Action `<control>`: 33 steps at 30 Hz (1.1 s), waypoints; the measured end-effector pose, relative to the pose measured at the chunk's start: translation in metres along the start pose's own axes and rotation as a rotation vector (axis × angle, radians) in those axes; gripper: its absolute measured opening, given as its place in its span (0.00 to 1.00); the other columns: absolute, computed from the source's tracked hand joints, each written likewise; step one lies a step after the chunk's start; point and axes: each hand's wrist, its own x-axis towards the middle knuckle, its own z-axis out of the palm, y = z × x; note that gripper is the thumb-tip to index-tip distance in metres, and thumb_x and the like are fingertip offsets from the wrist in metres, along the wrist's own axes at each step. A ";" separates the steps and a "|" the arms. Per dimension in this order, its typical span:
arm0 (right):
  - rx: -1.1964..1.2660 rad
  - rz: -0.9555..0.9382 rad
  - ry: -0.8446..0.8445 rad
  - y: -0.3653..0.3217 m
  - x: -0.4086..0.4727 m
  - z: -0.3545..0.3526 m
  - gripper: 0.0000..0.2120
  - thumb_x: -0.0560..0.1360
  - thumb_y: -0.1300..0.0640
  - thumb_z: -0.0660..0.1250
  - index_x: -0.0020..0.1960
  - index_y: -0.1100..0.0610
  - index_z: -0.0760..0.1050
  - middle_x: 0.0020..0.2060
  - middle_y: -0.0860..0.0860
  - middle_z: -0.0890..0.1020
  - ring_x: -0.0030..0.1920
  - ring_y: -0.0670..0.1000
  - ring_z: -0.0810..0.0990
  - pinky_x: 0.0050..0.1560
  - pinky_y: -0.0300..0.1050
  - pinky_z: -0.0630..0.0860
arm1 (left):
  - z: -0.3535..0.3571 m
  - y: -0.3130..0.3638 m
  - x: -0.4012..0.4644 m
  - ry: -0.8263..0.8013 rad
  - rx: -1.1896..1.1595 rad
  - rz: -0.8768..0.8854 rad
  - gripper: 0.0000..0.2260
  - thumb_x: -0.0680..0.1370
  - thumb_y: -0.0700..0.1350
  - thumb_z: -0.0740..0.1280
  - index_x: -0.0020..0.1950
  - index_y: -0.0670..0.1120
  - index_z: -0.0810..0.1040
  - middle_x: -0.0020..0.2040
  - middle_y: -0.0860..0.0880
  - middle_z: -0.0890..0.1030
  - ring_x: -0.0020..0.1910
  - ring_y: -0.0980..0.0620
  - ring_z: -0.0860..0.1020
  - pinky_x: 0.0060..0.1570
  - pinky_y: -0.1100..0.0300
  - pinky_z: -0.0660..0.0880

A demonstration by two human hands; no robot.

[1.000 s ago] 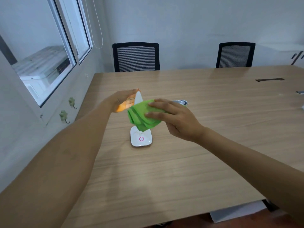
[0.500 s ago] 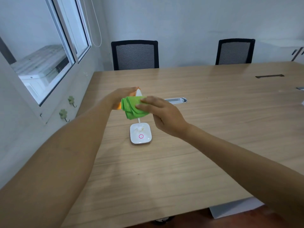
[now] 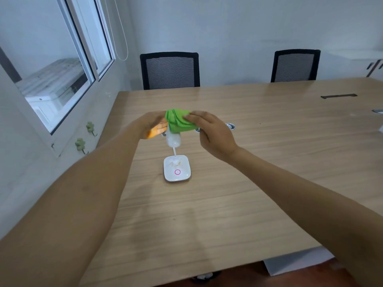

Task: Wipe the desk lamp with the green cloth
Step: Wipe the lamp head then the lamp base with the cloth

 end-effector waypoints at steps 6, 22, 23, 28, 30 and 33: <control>0.036 -0.076 -0.042 -0.013 -0.031 0.008 0.24 0.70 0.68 0.52 0.61 0.61 0.78 0.57 0.58 0.82 0.56 0.58 0.81 0.51 0.48 0.80 | -0.001 0.000 0.002 0.017 0.036 -0.030 0.08 0.74 0.47 0.70 0.48 0.45 0.76 0.47 0.47 0.79 0.47 0.49 0.78 0.51 0.56 0.76; -0.059 -0.056 0.047 -0.011 0.005 0.010 0.24 0.68 0.67 0.52 0.56 0.59 0.82 0.52 0.58 0.84 0.53 0.60 0.82 0.49 0.52 0.81 | 0.002 0.005 -0.002 0.043 0.070 -0.053 0.06 0.76 0.44 0.64 0.50 0.43 0.77 0.50 0.45 0.81 0.47 0.50 0.81 0.53 0.55 0.78; -0.055 -0.071 0.032 -0.013 0.001 0.012 0.24 0.69 0.67 0.52 0.56 0.59 0.81 0.52 0.58 0.84 0.53 0.60 0.82 0.49 0.52 0.81 | 0.004 0.006 -0.004 0.044 0.087 -0.057 0.06 0.78 0.46 0.63 0.46 0.45 0.76 0.45 0.48 0.82 0.43 0.52 0.81 0.48 0.58 0.78; -0.032 -0.159 0.046 -0.020 -0.028 0.015 0.24 0.70 0.69 0.53 0.58 0.60 0.80 0.54 0.58 0.83 0.55 0.59 0.82 0.53 0.49 0.80 | 0.001 0.003 -0.002 0.050 0.117 -0.063 0.24 0.76 0.53 0.66 0.67 0.40 0.73 0.61 0.42 0.78 0.58 0.44 0.77 0.58 0.51 0.73; -0.025 -0.207 0.089 -0.021 -0.041 0.013 0.23 0.71 0.69 0.52 0.59 0.60 0.79 0.55 0.59 0.83 0.57 0.60 0.81 0.56 0.50 0.79 | -0.002 0.000 0.001 0.046 0.090 -0.080 0.26 0.75 0.54 0.67 0.68 0.41 0.72 0.70 0.40 0.72 0.65 0.42 0.74 0.62 0.51 0.71; -0.017 -0.278 0.160 -0.019 -0.060 0.011 0.21 0.77 0.67 0.47 0.61 0.59 0.74 0.56 0.59 0.83 0.58 0.60 0.80 0.58 0.50 0.77 | 0.000 0.002 -0.001 0.076 0.033 -0.044 0.20 0.75 0.51 0.68 0.64 0.43 0.74 0.68 0.43 0.75 0.56 0.48 0.78 0.59 0.55 0.74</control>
